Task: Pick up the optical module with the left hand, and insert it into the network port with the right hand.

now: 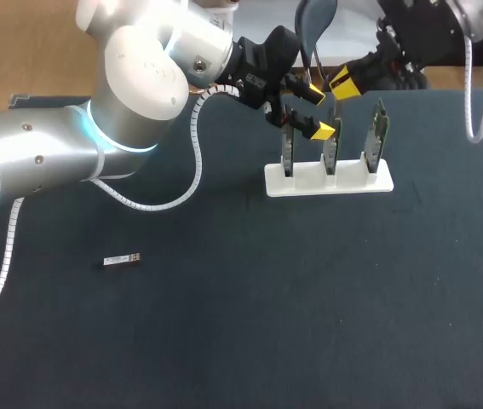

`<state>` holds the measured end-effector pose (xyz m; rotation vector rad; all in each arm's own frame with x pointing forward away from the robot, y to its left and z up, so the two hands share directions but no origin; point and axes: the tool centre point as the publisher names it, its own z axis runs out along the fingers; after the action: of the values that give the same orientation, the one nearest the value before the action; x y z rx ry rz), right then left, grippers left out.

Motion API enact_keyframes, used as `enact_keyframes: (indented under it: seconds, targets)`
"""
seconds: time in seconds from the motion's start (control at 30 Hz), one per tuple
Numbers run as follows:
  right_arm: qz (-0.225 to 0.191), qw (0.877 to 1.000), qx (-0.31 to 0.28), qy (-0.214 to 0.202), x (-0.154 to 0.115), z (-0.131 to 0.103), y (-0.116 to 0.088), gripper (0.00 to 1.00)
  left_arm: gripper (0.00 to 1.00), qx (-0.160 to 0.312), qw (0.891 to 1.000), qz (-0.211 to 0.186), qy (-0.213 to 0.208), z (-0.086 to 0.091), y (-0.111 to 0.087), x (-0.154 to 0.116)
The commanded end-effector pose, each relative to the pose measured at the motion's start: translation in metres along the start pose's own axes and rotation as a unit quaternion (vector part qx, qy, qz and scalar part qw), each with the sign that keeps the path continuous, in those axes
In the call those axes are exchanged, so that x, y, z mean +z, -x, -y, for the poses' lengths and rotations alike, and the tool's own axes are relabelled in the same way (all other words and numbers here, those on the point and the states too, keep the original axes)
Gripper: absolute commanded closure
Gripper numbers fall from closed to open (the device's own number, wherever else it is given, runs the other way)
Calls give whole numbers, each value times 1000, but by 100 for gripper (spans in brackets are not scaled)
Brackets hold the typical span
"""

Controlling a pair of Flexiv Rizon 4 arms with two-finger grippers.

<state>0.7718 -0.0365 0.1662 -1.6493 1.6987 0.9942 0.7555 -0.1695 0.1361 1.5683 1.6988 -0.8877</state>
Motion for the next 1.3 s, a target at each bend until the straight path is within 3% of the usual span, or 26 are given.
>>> enact_keyframes:
  seconds: [0.03,0.23,0.27,0.3,0.83,0.87,0.9,0.93,1.3]
  targets:
    - [-1,1000,2,2,2,3,-1,100,0,-1,1000,-3,-2,-2,2,1]
    - [-1,1000,5,1,2,2,-2,100,0,-1,1000,-3,-2,-2,2,1]
    - [-1,1000,4,1,2,2,-2,23,0,-1,1000,-3,-2,-2,2,1]
    - [-1,1000,5,1,2,2,-2,0,0,-1,1000,-3,-2,-2,2,1]
    - [45,999,4,-9,-15,2,11,0,0,-1,1000,-3,-2,-2,2,1]
    - [49,999,1,-10,-16,2,12,10,0,-1,1000,-3,-2,-2,2,1]
    - [47,999,0,-14,-16,2,12,82,0,-1,1000,-3,-2,-2,2,1]
    - [46,999,0,-15,-16,2,12,100,0,-1,1000,-3,-2,-2,2,1]
    - [45,999,-8,-9,-12,-1,15,100,0,-1,1000,-3,-2,-2,2,1]
